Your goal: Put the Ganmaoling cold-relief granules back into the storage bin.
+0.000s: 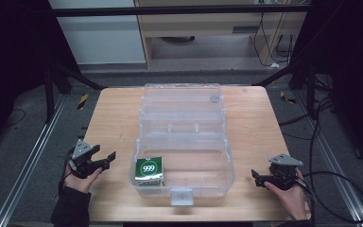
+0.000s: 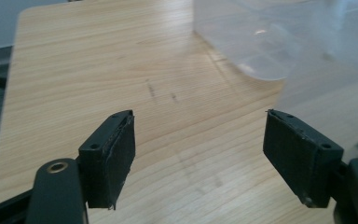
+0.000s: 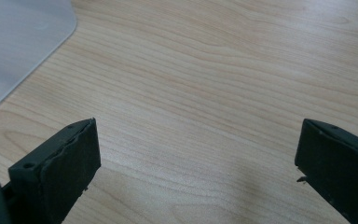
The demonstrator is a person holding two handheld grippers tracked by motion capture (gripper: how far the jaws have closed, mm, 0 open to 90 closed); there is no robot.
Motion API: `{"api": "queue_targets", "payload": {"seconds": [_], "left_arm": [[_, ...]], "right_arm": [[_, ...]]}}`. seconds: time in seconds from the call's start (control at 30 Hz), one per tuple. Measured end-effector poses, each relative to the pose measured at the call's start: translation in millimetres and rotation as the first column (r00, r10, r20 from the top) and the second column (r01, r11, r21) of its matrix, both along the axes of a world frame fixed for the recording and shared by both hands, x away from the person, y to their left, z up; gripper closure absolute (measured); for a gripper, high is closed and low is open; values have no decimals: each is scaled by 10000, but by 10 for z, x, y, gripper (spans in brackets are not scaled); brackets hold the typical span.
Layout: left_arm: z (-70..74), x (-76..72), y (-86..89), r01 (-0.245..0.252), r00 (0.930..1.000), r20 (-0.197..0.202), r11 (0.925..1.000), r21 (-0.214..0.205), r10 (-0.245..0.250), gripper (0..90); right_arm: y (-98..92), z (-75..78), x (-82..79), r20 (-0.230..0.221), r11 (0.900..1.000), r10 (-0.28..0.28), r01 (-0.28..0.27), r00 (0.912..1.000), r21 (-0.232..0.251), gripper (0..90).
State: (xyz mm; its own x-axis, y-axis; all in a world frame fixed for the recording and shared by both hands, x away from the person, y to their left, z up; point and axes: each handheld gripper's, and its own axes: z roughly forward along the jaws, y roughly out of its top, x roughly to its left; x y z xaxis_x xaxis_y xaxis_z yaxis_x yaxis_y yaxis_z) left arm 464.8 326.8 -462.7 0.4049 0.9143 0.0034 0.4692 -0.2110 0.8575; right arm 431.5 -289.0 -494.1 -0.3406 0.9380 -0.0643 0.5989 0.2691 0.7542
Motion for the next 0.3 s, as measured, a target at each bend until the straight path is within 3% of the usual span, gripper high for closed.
{"api": "queue_targets", "payload": {"seconds": [0.3], "left_arm": [[-178, -1, 114, -735, 9964, -414, 9972, 94, 739, 247]], "right_arm": [[-19, -14, 0, 122, 9997, -230, 230, 9997, -6, 5]]}}
